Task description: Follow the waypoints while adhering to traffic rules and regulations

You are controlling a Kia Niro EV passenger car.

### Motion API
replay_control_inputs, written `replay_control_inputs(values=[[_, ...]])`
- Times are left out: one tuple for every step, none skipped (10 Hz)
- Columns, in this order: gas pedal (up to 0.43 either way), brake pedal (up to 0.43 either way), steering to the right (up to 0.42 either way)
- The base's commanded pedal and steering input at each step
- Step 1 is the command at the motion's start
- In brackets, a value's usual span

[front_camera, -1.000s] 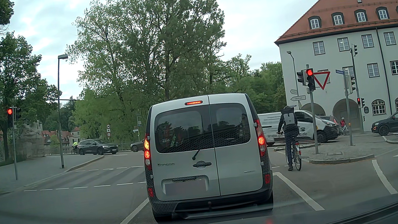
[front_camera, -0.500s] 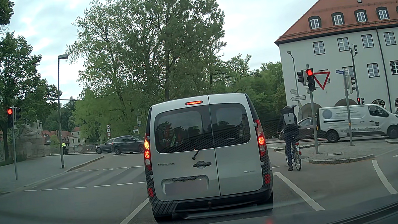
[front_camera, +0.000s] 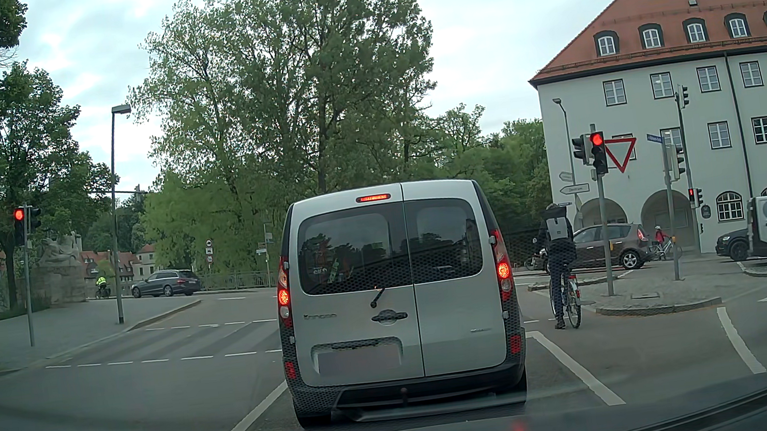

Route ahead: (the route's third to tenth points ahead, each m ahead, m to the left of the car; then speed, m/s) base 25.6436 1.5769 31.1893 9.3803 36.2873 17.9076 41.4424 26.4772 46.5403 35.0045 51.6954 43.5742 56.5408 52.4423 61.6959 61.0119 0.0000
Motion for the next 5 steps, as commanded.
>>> replay_control_inputs(values=[[0.000,0.244,-0.005],[0.000,0.244,-0.005],[0.000,0.244,-0.005],[0.000,0.244,-0.005],[0.000,0.244,-0.005]])
